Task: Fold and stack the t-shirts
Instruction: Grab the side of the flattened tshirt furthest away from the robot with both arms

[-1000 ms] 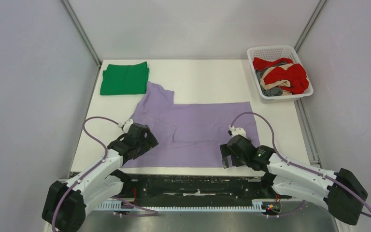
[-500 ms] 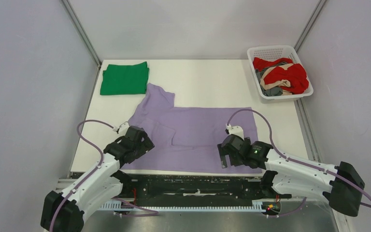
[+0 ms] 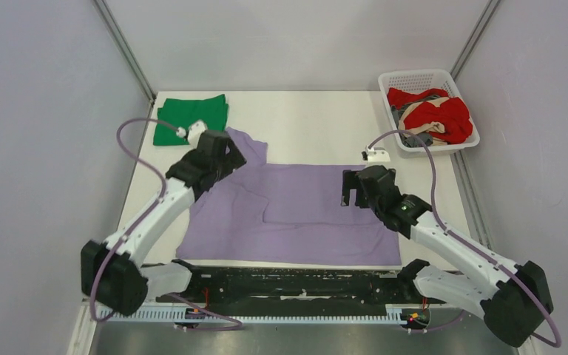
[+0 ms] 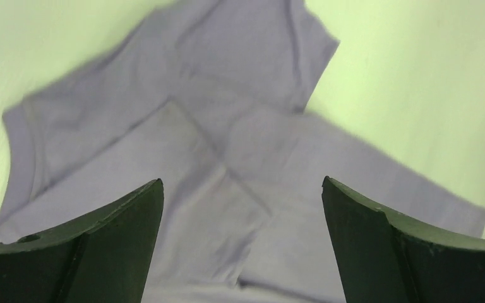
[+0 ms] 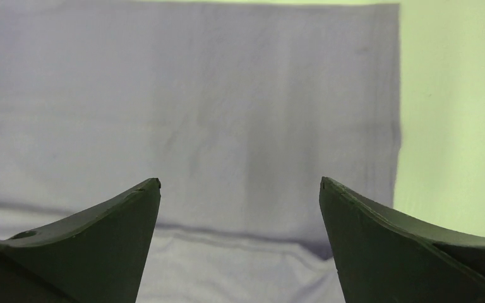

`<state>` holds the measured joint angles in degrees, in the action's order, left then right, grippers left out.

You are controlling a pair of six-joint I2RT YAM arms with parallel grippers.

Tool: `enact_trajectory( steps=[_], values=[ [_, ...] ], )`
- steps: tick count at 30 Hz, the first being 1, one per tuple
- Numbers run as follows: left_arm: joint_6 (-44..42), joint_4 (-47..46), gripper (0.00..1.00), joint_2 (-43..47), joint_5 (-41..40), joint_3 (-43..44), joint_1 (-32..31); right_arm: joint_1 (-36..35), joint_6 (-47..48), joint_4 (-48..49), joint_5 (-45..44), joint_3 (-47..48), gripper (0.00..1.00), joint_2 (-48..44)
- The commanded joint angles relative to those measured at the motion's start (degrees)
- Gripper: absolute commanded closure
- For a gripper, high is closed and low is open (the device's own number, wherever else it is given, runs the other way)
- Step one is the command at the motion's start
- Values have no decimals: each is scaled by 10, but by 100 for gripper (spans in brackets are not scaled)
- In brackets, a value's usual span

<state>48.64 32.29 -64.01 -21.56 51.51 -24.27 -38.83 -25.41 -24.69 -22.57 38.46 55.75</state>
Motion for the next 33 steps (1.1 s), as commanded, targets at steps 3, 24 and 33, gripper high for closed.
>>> enact_trajectory(
  steps=[3, 24, 33],
  values=[
    [-102, -30, 0, -248, 2, 231, 59, 94, 74, 146, 44, 16, 2, 76],
    [-115, 166, 21, -783, -60, 778, 95, 215, 65, 223, 92, 43, 2, 219],
    [-95, 149, 38, -817, -46, 791, 98, 220, 71, 223, 80, 39, 2, 220]
  ],
)
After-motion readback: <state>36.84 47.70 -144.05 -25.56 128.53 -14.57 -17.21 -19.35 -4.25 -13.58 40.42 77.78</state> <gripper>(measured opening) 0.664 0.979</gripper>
